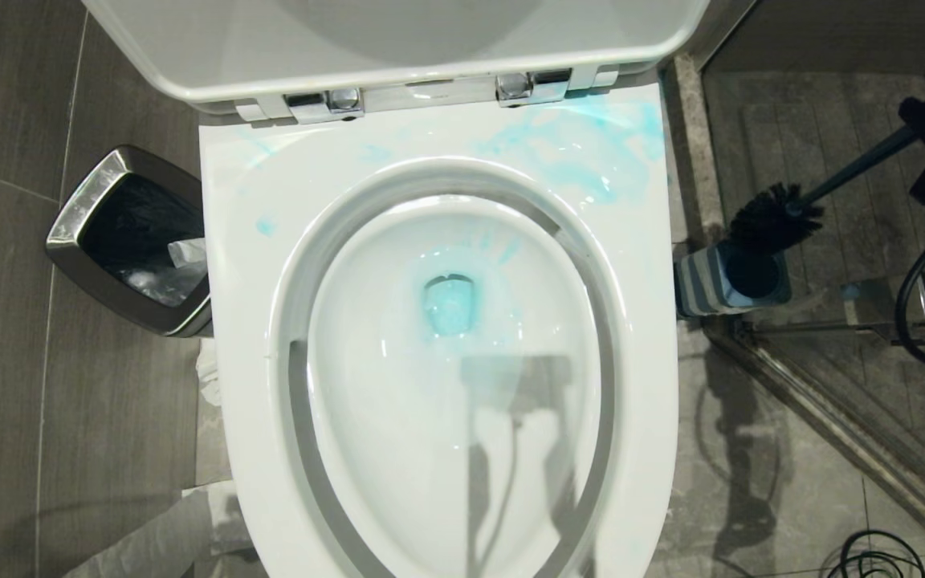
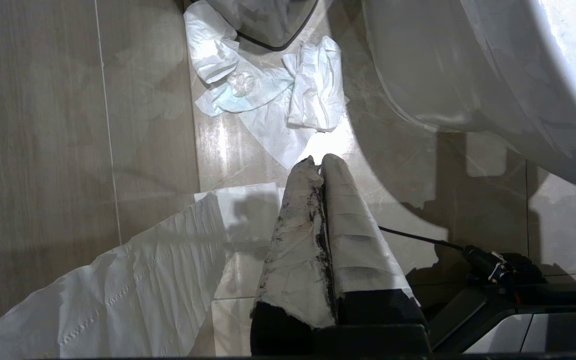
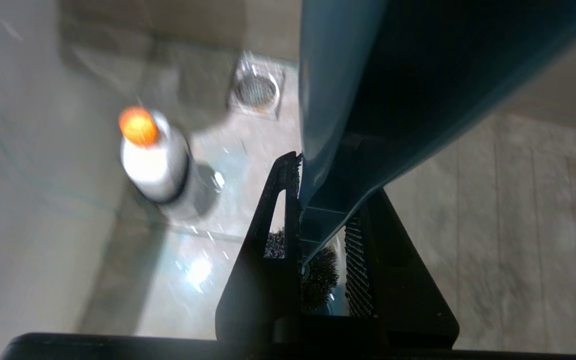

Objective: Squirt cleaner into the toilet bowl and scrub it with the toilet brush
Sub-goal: Scrub the toilet bowl

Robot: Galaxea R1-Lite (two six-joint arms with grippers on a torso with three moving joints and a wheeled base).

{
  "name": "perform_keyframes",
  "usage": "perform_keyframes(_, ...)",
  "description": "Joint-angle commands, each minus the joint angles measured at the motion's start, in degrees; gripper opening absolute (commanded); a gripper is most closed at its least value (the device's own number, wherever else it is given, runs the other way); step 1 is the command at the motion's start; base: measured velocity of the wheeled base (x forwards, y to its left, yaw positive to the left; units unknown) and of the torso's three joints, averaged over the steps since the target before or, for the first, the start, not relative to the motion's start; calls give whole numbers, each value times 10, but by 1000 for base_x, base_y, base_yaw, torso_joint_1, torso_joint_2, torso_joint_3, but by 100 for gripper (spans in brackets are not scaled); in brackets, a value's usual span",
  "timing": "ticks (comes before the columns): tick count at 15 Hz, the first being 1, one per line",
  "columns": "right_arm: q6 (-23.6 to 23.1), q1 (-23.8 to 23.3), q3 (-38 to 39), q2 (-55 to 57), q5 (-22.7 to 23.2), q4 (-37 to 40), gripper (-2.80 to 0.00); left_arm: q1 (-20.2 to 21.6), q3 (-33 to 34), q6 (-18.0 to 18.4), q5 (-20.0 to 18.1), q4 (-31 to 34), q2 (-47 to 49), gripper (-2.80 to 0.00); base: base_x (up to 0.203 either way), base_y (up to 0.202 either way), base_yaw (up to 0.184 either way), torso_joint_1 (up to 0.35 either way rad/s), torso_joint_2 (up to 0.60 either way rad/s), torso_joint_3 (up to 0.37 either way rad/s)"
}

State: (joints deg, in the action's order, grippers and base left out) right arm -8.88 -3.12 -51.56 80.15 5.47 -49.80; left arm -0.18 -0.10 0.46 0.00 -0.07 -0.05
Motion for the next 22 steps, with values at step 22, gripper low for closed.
perform_keyframes(22,-16,136,-198,-78,-87,309,-280,0,0,-2,-1,0,0,-280,0,0,0,1,0,33)
